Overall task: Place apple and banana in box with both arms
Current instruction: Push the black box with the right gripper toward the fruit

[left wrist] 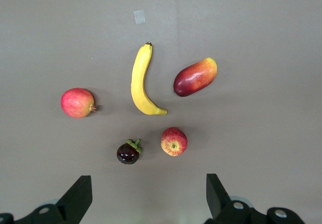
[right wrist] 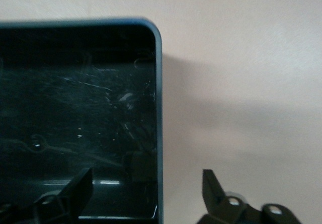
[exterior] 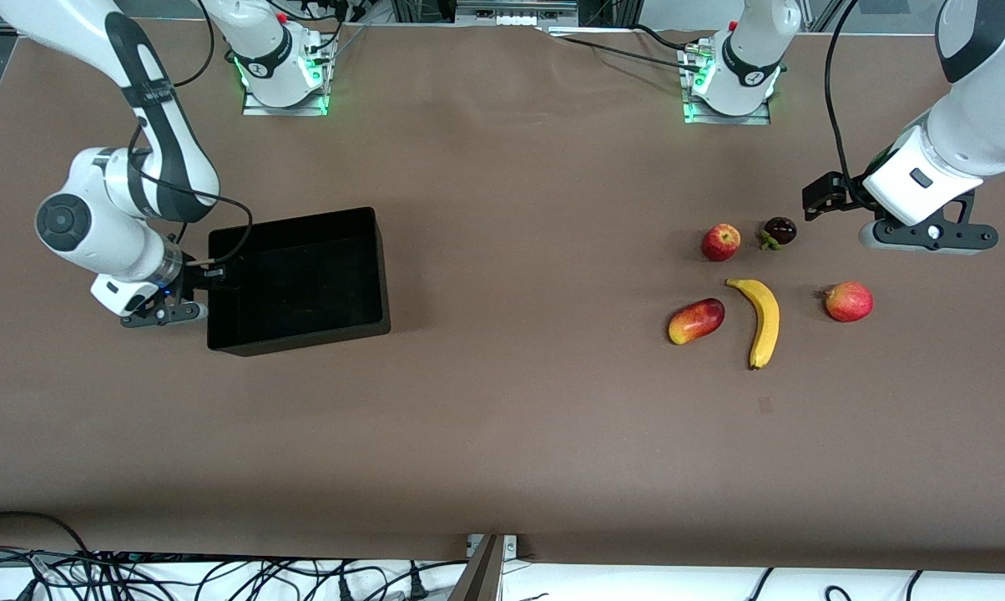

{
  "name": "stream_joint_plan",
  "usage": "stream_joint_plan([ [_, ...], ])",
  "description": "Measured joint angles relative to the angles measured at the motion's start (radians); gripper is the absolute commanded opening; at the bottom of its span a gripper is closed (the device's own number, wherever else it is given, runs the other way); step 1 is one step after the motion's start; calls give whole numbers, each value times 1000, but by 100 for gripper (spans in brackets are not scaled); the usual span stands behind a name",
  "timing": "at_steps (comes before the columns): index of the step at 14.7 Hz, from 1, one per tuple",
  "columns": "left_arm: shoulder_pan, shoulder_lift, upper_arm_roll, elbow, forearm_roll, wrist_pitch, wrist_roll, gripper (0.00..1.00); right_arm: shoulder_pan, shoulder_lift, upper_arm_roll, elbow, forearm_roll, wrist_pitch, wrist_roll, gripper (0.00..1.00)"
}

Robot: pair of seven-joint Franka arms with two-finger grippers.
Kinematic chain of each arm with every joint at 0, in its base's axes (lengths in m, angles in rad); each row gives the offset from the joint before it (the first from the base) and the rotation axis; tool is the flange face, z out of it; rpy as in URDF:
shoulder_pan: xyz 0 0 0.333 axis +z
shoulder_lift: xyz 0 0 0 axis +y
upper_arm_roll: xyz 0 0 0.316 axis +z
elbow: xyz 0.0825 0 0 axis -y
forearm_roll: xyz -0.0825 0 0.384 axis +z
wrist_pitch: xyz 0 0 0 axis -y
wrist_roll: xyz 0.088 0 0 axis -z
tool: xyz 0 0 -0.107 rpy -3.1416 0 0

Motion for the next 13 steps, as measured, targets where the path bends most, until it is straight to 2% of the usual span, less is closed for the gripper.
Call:
stream_joint_plan([
  [1,0,0,0,0,0,0,0,100,-1,12,0,-1,0,4,0,15],
  [2,0,0,0,0,0,0,0,100,-1,19,0,0,0,5,0,0],
  [9,0,0,0,3,0,-1,0,100,-1,20,2,28,0,1,0,0],
  [13,0,0,-4,7,0,-4,0,100,-1,18,19,118,0,-102,23,0],
])
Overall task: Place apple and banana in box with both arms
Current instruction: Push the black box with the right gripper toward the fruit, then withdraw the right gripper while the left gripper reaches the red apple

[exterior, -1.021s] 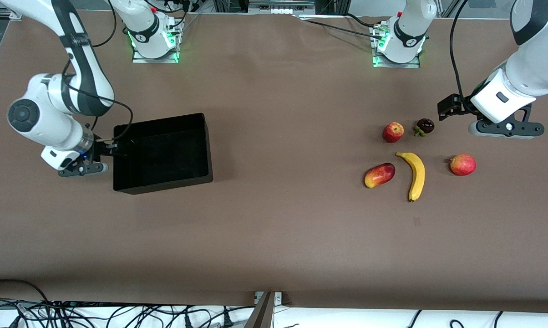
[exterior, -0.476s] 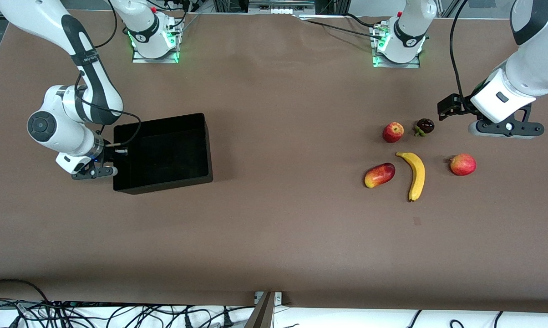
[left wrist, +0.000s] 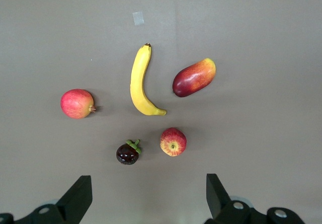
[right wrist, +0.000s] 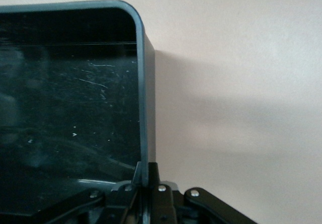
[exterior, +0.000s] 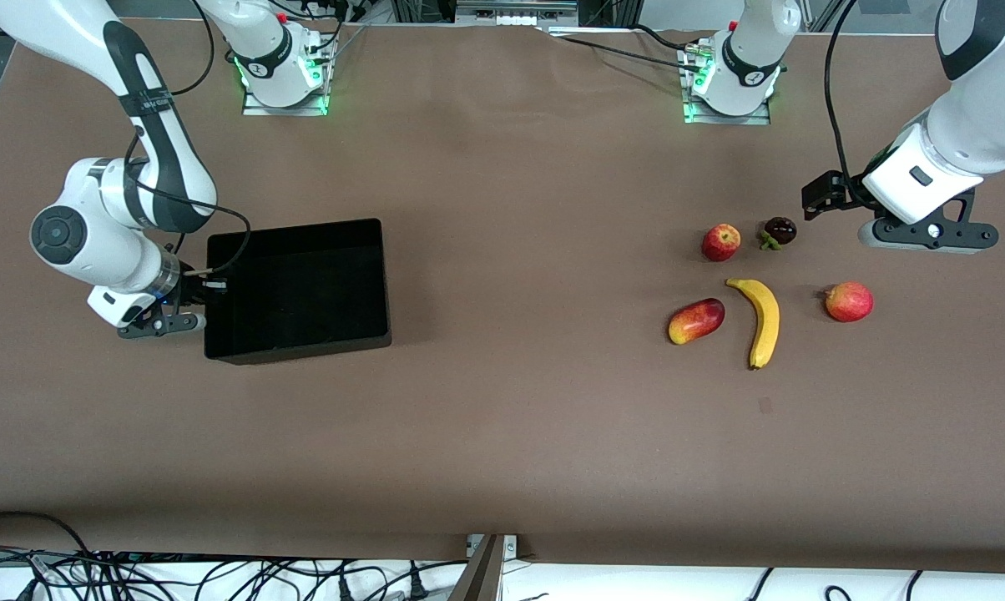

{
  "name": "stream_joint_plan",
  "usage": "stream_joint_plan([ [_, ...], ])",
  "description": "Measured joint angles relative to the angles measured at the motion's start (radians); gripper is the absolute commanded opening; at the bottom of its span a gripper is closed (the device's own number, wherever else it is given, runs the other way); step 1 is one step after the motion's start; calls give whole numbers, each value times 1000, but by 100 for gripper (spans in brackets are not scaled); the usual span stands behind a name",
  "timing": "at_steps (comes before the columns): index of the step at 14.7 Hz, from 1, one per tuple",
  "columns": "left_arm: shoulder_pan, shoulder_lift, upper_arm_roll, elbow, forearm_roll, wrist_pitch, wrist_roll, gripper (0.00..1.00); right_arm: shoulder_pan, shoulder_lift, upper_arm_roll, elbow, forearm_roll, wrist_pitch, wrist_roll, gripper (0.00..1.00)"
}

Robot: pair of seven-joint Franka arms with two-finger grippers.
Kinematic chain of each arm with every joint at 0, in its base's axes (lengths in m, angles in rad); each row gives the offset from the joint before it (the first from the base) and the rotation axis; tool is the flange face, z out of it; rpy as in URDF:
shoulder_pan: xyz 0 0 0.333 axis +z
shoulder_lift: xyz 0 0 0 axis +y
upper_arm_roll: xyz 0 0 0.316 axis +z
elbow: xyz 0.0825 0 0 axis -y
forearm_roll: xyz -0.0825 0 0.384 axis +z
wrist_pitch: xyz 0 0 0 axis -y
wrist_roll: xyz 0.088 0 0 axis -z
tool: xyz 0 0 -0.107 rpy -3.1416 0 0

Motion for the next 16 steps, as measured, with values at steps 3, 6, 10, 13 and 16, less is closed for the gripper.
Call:
stream_joint_plan([
  [3,0,0,0,0,0,-5,0,100,2,-1,91,109,4,-118,133,0],
  [6,0,0,0,0,0,-8,0,100,50,10,198,166,32,-140,347,0],
  [10,-2,0,-1,1,0,-8,0,100,197,114,302,262,51,-130,693,0],
  [13,-5,3,-1,2,0,-10,0,100,330,203,313,332,50,-65,864,0],
  [16,-5,36,-1,24,0,-11,0,100,401,264,312,360,40,2,908,0],
])
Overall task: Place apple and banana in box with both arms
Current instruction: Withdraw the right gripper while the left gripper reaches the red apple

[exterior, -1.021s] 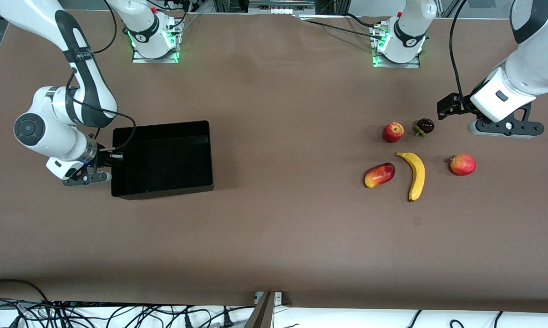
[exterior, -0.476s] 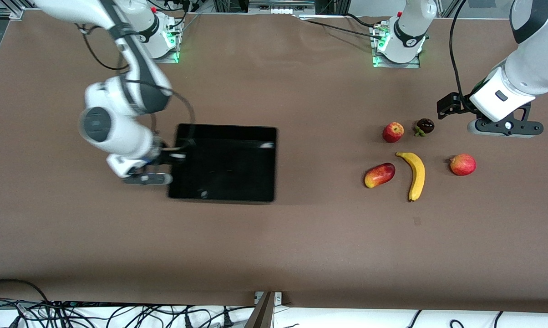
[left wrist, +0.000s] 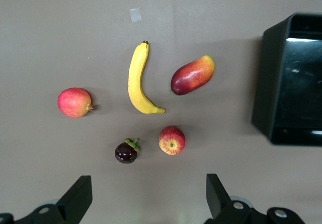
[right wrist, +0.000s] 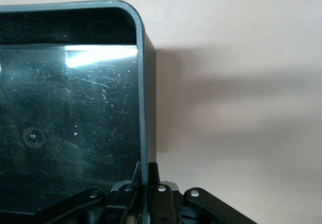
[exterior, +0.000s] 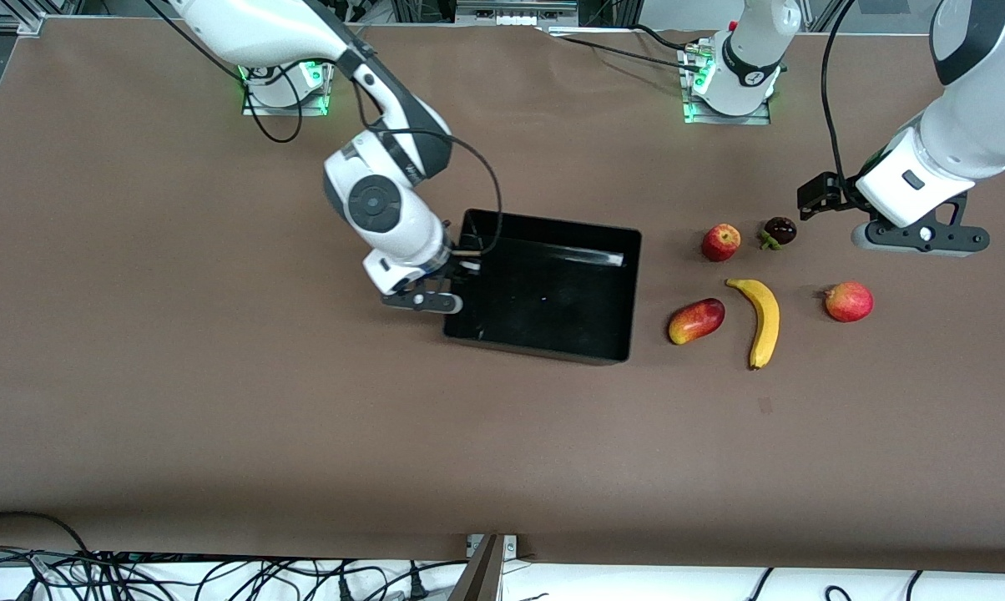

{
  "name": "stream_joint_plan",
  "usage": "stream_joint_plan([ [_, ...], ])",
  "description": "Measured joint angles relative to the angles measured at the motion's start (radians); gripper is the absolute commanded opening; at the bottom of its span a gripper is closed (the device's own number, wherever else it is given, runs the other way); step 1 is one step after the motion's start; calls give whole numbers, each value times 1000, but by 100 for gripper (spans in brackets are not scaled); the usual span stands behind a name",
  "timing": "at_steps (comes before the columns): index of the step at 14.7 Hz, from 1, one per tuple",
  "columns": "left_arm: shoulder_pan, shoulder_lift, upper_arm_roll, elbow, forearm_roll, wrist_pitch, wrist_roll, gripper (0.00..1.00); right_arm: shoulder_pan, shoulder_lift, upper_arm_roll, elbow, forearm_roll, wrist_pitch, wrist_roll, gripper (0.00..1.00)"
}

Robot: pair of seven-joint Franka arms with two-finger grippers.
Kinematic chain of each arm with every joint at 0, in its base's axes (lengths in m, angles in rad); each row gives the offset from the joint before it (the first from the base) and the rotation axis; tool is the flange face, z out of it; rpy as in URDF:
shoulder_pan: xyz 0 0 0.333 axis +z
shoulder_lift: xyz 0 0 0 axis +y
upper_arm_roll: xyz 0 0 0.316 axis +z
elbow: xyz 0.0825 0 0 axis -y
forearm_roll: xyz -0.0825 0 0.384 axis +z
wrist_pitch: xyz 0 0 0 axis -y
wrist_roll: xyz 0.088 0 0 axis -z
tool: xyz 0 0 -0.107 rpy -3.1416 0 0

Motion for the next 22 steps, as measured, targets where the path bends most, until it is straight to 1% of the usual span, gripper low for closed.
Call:
stream_joint_plan([
  [3,0,45,-2,29,0,-61,2,100,25,40,0,4,-54,29,1,0],
  [6,-1,64,-11,3,0,-106,2,100,29,60,-1,8,-76,54,1,0],
  [7,0,67,-11,-22,0,-105,2,100,29,63,-2,8,-81,59,1,19],
  [8,2,68,-11,-59,0,-88,2,100,29,63,-2,8,-86,60,1,89],
  [9,3,65,-11,-110,0,-39,2,100,30,63,-2,10,-87,64,1,100],
  [10,4,60,-11,-176,0,42,2,100,30,62,-2,15,-87,66,1,100],
  [12,4,32,-13,-358,1,267,2,100,27,54,-4,35,-90,67,1,100],
  [14,4,3,-21,-548,1,488,0,100,0,16,-11,56,-99,41,-2,100],
  [15,4,-4,-25,-622,1,579,0,100,-30,-17,-13,64,-103,0,-18,100],
  [17,4,-10,-27,-732,1,709,0,100,-102,-107,-13,77,-103,-113,-92,100],
  [20,4,-5,-28,-839,1,855,-14,100,-226,-257,-15,80,-97,-308,-240,100],
  [21,3,7,-29,-866,1,910,-26,100,-260,-303,-24,80,-83,-366,-308,100],
  [22,1,26,-30,-890,1,970,-35,100,-278,-345,-50,80,-66,-421,-375,100],
])
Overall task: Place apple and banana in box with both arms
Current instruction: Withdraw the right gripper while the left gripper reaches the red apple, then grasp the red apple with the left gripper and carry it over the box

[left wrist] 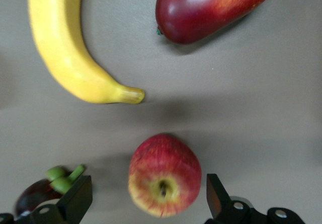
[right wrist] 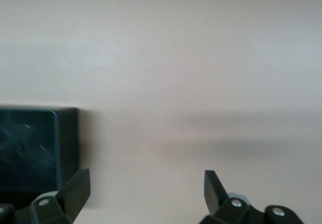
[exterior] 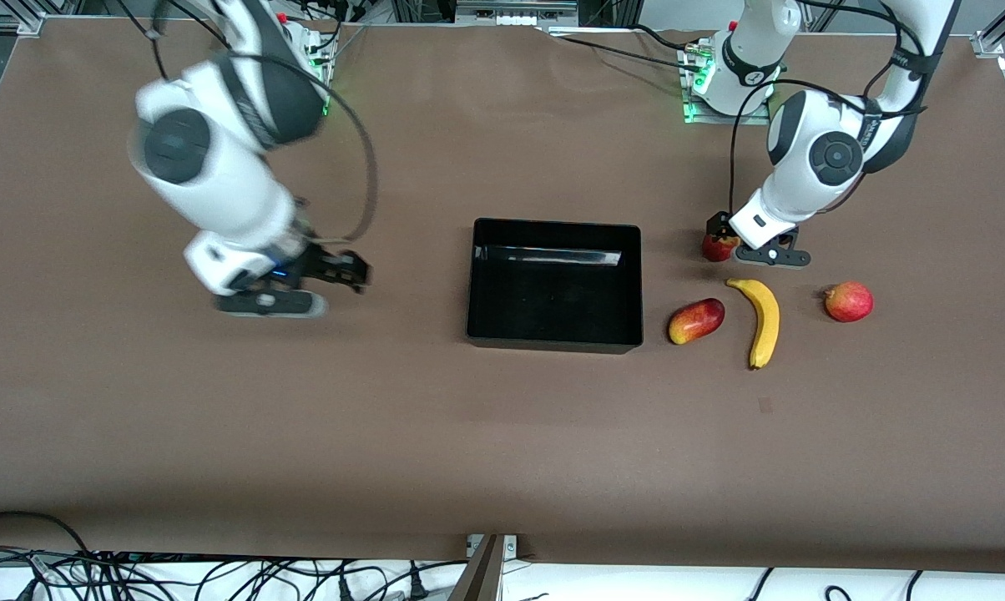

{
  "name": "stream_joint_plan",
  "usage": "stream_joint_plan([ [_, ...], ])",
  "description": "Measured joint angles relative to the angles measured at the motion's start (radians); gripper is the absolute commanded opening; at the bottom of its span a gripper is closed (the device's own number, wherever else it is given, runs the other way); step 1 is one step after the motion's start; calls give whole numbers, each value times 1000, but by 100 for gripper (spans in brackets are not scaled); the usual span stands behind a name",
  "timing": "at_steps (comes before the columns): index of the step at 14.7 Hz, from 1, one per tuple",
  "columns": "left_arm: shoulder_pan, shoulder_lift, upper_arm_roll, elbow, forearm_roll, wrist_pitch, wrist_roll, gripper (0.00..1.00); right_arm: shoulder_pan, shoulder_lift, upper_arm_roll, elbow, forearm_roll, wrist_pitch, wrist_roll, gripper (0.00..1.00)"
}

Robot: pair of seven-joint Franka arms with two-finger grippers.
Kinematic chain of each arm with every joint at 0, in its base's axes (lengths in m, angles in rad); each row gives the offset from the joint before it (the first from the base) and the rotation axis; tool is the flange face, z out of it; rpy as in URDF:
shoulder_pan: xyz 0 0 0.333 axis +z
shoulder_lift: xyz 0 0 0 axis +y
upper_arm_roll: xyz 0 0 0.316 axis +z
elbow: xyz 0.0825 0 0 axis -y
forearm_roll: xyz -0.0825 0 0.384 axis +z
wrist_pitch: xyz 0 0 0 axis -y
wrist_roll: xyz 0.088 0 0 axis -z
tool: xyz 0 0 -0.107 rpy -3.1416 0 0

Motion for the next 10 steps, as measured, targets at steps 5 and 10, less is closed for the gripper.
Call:
stream_joint_plan([
  [5,-2,88,-5,-30,0,126,-10,30,-15,-158,-229,-6,69,-229,-307,100],
  [10,-2,79,-8,-18,0,128,-10,20,-30,-185,-282,-12,69,-316,-369,100],
])
